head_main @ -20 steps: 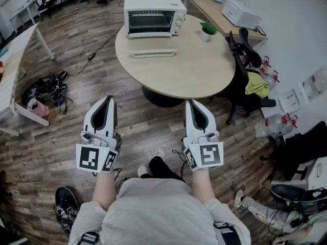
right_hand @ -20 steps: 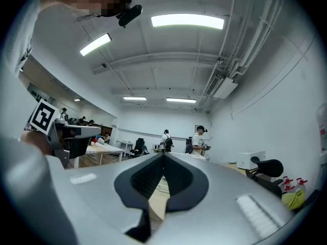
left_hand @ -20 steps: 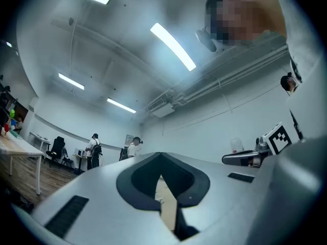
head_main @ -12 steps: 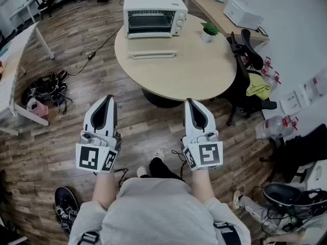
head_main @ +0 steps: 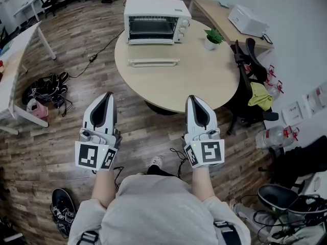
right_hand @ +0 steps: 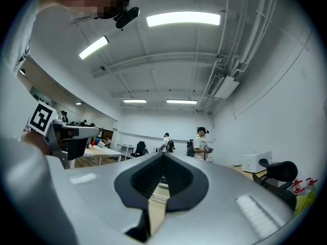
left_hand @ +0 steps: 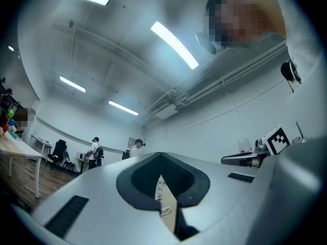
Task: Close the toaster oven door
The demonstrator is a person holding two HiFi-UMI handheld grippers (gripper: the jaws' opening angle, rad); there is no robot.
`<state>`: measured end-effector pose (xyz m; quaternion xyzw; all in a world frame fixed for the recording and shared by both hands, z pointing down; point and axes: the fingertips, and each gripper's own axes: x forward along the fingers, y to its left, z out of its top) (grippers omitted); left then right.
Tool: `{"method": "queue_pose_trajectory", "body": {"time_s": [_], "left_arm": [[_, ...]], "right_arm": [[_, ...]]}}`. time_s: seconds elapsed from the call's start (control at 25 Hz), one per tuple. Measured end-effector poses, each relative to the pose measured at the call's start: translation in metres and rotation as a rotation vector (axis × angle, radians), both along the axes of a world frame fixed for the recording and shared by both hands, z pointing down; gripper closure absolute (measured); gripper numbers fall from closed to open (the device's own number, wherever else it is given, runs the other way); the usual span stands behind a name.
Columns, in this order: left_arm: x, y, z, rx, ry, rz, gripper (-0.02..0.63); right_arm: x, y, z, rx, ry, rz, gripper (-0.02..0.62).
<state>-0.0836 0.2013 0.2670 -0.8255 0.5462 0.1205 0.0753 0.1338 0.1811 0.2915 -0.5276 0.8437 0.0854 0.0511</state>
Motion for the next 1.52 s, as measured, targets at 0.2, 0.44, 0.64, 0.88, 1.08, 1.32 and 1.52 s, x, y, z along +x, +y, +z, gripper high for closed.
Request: {"method": "queue_pose_trajectory", "body": {"time_s": [0.2, 0.44, 0.64, 0.88, 1.08, 1.32, 1.52], "left_arm": [[0.010, -0.030, -0.007, 0.011, 0.001, -0.015, 0.600], [0.021, -0.062, -0.010, 0.015, 0.006, -0.043, 0.600], [0.031, -0.081, -0.008, 0.019, 0.016, -0.067, 0.600], [0.045, -0.104, -0.002, 0.003, 0.006, -0.065, 0.600], [0.041, -0.132, 0.000, -0.002, 0.013, -0.061, 0.600], [0.031, -0.176, -0.002, 0.006, 0.007, -0.029, 0.600], [0.011, -0.221, -0.007, 0.012, 0.006, -0.002, 0.600]], "right_arm": [[0.007, -0.035, -0.005, 0.007, -0.002, -0.023, 0.583], [0.015, -0.074, -0.007, 0.005, -0.005, -0.061, 0.583], [0.023, -0.096, -0.003, 0.004, 0.009, -0.096, 0.583], [0.029, -0.122, 0.005, -0.015, 0.009, -0.113, 0.583], [0.026, -0.147, 0.008, -0.022, 0.013, -0.108, 0.583], [0.020, -0.187, 0.003, -0.011, -0.004, -0.069, 0.583], [0.003, -0.227, -0.002, -0.006, -0.013, -0.036, 0.583]]}}
